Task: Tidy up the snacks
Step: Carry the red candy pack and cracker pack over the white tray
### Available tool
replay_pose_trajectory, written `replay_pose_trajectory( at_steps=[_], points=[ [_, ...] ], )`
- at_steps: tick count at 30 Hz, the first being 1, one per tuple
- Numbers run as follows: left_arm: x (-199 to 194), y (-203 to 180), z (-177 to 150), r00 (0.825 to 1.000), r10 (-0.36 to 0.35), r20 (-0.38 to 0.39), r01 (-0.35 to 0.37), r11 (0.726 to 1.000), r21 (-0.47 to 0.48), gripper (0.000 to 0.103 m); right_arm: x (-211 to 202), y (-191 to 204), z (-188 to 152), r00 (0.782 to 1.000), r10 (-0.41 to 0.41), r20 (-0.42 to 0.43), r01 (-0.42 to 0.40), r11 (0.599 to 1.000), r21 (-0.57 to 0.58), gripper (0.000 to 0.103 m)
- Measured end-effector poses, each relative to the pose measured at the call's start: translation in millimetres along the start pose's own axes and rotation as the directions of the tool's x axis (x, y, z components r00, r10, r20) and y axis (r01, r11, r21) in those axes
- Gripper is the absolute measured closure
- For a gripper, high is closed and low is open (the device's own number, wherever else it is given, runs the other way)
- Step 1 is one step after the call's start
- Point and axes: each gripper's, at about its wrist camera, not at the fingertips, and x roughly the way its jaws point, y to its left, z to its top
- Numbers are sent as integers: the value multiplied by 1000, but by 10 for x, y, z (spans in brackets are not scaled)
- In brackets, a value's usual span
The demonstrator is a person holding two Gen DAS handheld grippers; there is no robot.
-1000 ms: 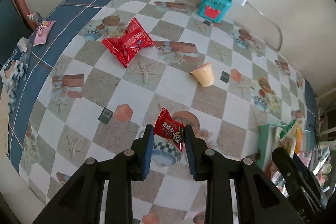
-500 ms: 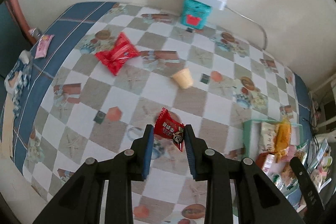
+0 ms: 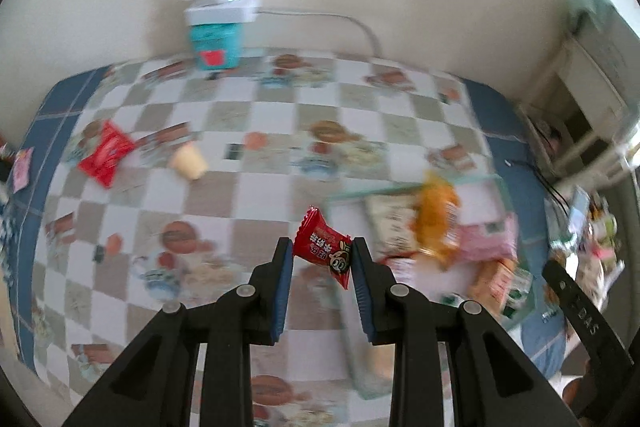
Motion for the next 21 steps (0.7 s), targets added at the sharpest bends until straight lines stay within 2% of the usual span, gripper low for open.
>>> replay_pose_trajectory(
  at_steps=[6, 10, 21],
  points=[
    [49, -520, -74, 1000, -1, -8, 2, 993, 122, 72, -22, -140, 34, 1000, 6, 2, -6, 999, 35, 47],
    [120, -709, -129, 999, -14, -29, 18, 987, 159, 72, 142, -185, -8, 998, 20, -58, -18, 999, 46, 46],
    [477, -784, -228, 992, -12, -128, 30, 990, 138, 72, 448, -255, -101, 990, 38, -136, -29, 997, 72, 46]
  ],
)
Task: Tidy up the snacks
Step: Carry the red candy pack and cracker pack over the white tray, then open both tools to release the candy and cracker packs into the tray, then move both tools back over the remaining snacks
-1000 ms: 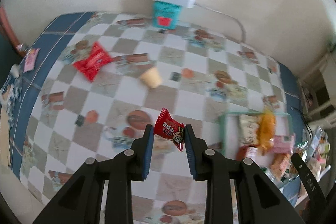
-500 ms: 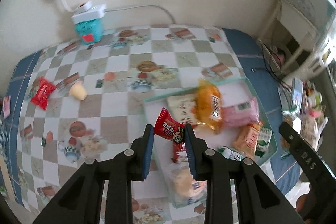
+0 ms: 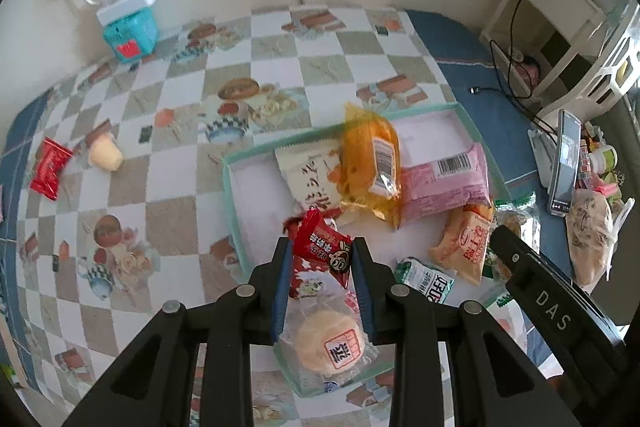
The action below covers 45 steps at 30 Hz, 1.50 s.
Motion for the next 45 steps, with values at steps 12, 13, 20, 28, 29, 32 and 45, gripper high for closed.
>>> replay_pose_trajectory(
  at_steps=[12, 13, 20, 28, 29, 32, 45],
  points=[
    [137, -121, -36, 999, -28, -34, 29, 999, 25, 71, 89, 59, -13, 997, 73, -35, -73, 997, 8, 45],
    [141, -120, -36, 999, -31, -36, 32, 999, 23, 71, 91, 60, -13, 996, 76, -37, -76, 997, 10, 45],
    [175, -78, -38, 998, -48, -49, 48, 999, 4, 63, 116, 78, -19, 993, 107, -48, -107, 994, 17, 45],
    [190, 43, -30, 998, -38, -53, 37, 999, -27, 42, 119, 35, 6, 994, 99, -46, -98, 995, 36, 33],
    [201, 68, -27, 998, -35, -56, 34, 999, -34, 38, 119, 29, 8, 994, 96, -46, -94, 995, 38, 32],
    [235, 167, -23, 997, -29, -66, 24, 998, -66, 29, 127, 11, 8, 995, 84, -48, -82, 996, 44, 25],
    [177, 1006, -7, 997, 76, -26, -80, 954, -290, 7, 105, 15, 7, 999, 45, -14, -44, 999, 26, 0]
  ],
)
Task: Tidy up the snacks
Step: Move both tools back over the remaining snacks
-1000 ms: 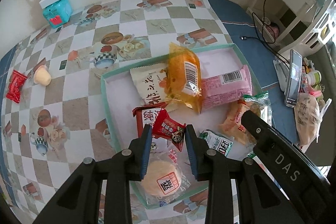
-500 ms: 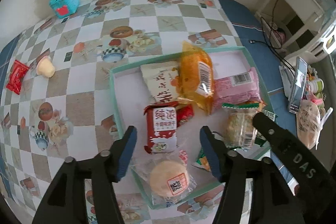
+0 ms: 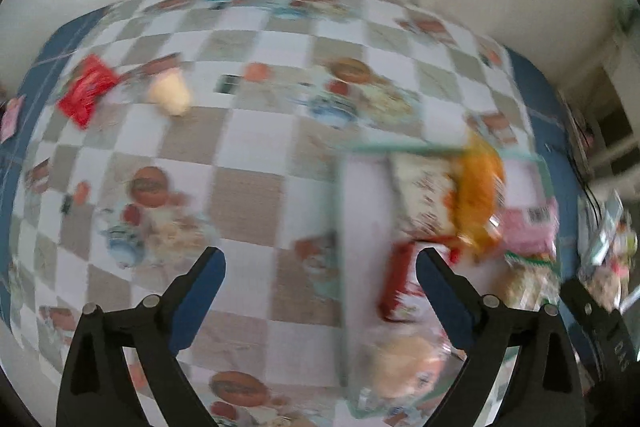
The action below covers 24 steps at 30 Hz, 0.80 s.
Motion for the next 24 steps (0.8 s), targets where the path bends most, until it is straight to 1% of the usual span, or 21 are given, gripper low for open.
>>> replay_pose_trajectory(
  at_steps=[3, 6, 11, 16, 19, 24],
  points=[
    [-68, 298, 61, 999, 44, 32, -42, 997, -67, 6, -22, 79, -17, 1000, -2, 8, 2, 1000, -18, 0],
    [-154, 621, 93, 993, 102, 62, -92, 986, -140, 6, -45, 215, -52, 1000, -2, 14, 2, 999, -45, 0],
    [-319, 1178, 134, 975, 202, 89, -171, 946, -276, 6, -58, 504, -136, 1000, -1, 13, 2, 994, -109, 0],
    [-516, 1658, 142, 950, 293, 110, -237, 903, -359, 6, -91, 827, -249, 1000, 8, 14, -5, 984, -177, 0],
    [-609, 1897, 134, 943, 313, 115, -246, 886, -394, 6, -110, 1021, -331, 1000, 19, 12, -16, 976, -216, 0],
    [-673, 2209, 130, 941, 322, 108, -246, 865, -438, 6, -121, 1368, -502, 1000, 29, 7, -26, 960, -280, 0]
  ],
)
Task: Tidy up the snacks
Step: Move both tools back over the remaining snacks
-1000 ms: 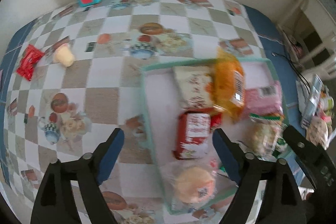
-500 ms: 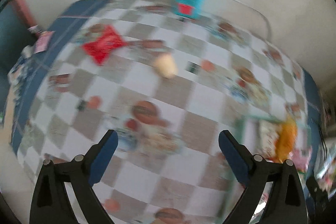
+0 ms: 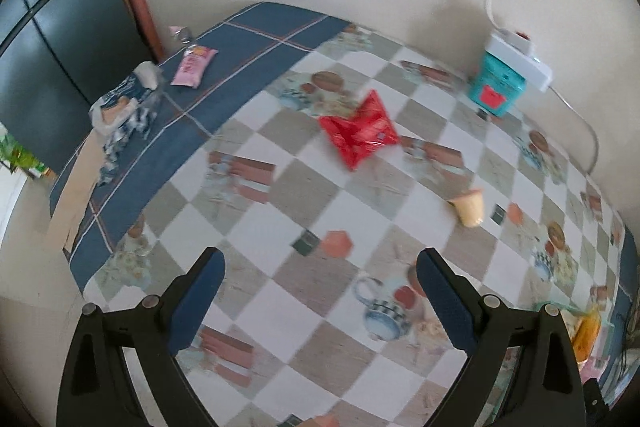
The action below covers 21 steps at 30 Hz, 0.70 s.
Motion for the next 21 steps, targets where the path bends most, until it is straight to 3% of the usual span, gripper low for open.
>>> replay_pose_trajectory(
  at_steps=[9, 21],
  points=[
    [88, 403, 130, 1000, 14, -8, -14, 998, -63, 6, 37, 653, -185, 1000, 16, -13, -18, 992, -128, 0],
    [311, 851, 278, 999, 11, -37, -16, 992, -126, 6, 155, 1160, -338, 1000, 7, -28, -13, 975, -221, 0]
  ],
)
